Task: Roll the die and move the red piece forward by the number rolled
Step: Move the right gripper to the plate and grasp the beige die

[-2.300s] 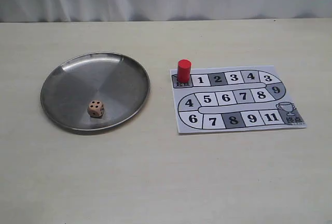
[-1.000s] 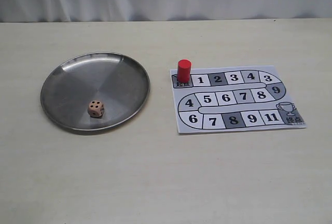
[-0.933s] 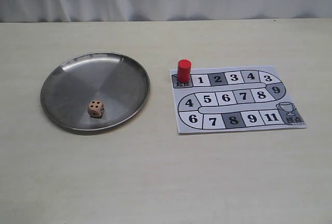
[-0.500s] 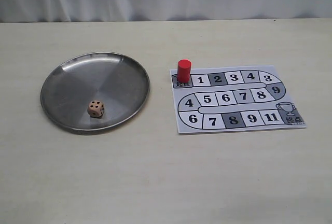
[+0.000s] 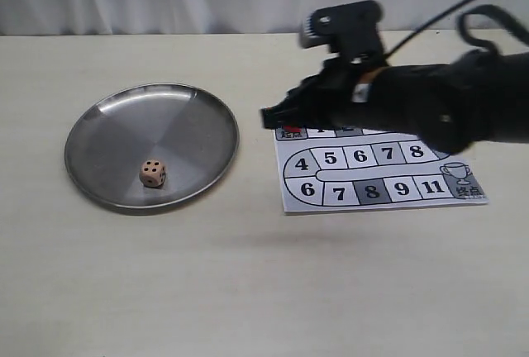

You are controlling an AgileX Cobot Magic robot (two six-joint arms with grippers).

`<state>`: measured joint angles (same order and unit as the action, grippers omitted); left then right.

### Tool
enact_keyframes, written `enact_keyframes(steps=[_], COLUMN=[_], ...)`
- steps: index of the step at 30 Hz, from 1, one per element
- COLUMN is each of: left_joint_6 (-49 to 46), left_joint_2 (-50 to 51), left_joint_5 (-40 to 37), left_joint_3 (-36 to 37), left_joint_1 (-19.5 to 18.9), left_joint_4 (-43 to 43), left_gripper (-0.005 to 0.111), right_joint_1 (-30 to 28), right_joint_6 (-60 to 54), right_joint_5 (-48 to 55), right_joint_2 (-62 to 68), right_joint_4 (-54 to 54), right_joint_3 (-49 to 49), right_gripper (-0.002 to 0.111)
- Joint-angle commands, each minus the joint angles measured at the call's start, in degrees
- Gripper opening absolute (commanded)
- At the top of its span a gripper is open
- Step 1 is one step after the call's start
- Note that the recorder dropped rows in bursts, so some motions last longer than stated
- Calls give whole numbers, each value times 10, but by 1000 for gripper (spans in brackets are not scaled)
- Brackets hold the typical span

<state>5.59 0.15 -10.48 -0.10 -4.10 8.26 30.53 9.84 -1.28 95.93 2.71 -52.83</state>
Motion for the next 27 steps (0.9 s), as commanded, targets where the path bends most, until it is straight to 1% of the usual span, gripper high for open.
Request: enact_keyframes(steps=[1, 4, 5, 7, 8, 10, 12, 16, 27], left_joint_6=[1, 1, 1, 1, 1, 1, 1, 1, 1], left_joint_2=[-1, -1, -1, -1, -1, -1, -1, -1, -1], left_joint_5=[5, 5, 5, 5, 5, 5, 5, 5, 5], left_joint_3=[1, 1, 1, 1, 1, 1, 1, 1, 1], left_joint_1=[-2, -2, -2, -2, -2, -2, -2, -2, -2], left_joint_4=[0, 0, 0, 0, 0, 0, 0, 0, 0], left_gripper=[0, 0, 0, 0, 0, 0, 0, 0, 0], right_joint_1=[72, 104, 112, 122, 128, 132, 132, 135, 156], right_joint_6=[-11, -27, -27, -27, -27, -27, -27, -27, -34], right_joint_5=[81, 134, 145, 157, 162, 173, 187, 212, 192], right_joint_2=[105, 166, 187, 225, 243, 270, 294, 328, 354], right_joint_4=[17, 17, 17, 17, 17, 14, 14, 3, -1], right_joint_3=[-118, -202, -227, -269, -291, -326, -359, -399, -405], right_gripper=[12, 31, 38, 49, 54, 59, 62, 61, 61])
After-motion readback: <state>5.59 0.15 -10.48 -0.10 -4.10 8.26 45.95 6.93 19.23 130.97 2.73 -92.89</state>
